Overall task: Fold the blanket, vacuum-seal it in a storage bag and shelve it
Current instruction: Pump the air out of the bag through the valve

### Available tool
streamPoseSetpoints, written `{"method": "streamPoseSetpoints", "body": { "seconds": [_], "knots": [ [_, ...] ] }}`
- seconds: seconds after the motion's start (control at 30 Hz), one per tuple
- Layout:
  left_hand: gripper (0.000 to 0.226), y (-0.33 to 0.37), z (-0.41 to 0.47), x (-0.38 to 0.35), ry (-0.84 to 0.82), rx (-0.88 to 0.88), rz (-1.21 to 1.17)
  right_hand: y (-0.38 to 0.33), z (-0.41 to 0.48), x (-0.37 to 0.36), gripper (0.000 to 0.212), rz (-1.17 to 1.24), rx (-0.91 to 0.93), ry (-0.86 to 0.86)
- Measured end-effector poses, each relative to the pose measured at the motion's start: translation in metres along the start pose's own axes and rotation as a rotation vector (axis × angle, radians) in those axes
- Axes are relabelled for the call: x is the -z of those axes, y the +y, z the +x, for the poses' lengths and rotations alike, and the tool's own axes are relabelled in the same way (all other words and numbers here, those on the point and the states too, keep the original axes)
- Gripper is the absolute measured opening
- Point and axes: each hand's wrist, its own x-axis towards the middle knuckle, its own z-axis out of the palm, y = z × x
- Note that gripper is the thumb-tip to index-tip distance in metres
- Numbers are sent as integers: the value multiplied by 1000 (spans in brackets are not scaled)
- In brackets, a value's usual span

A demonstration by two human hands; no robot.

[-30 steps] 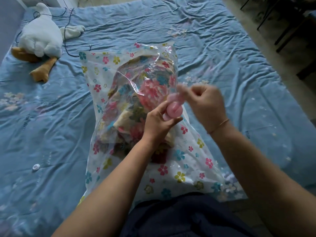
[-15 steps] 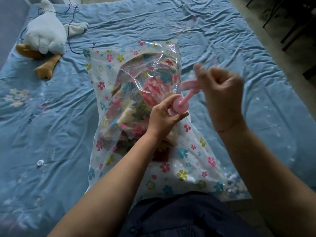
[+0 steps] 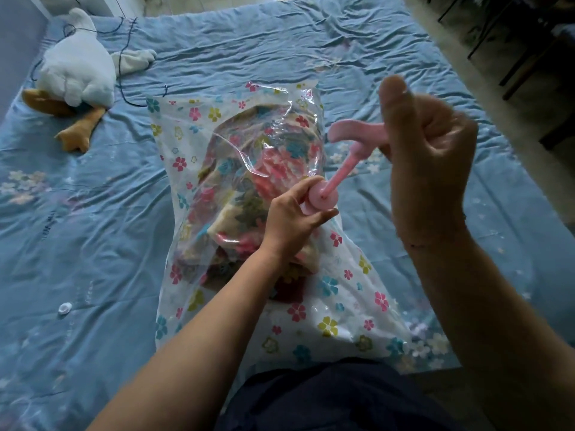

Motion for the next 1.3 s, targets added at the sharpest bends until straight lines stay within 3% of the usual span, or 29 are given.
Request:
{"method": "streamPoseSetpoints", "body": {
  "seconds": [0.07,0.13,0.23,0.37,0.47,0.53,0.67,0.73,0.83,0.9,0.97,1.07,1.13,1.2,1.3],
  "knots": [
    [61,-1,-2,-2,-4,21,-3,21,-10,-2,55,-80,-49,-1],
    [59,-4,-8,-3,-6,32,-13,55,-28,1,62,-275,-216,-122],
    [53,-6,-16,-2,-21,47,-59,79,-42,6,56,-465,-391,-238],
    [58,-3,-11,0,11,32,-33,27,-17,4,69,-246,-132,-64],
    [60,-2,-8,-2,3,32,-17,4,-5,-2,66,-147,35,71],
    [60,-2,-10,-3,-4,32,-5,28,-21,-3,64,-233,-52,53],
    [56,2,-18,-3,-23,29,-57,83,-46,5,62,-520,-380,-184],
    [55,2,-19,-3,-8,24,-73,71,-38,6,64,-473,-328,-157],
    [59,3,-14,-2,3,10,-57,14,-14,3,71,-208,-61,17],
    [60,3,-12,-3,-1,18,-50,-5,-8,1,62,-156,78,80],
    [60,3,-13,-4,-2,26,-49,13,-20,2,59,-240,30,42],
    [55,4,-19,-7,-11,16,-40,66,-45,8,69,-454,-262,-154],
    [56,7,-21,-7,-10,3,-42,75,-48,11,63,-523,-341,-173],
    [55,8,-17,-6,3,-4,-48,54,-37,11,60,-417,-266,-104],
    [57,8,-10,-4,13,-10,-47,-3,-12,6,61,-170,19,51]
  ]
}}
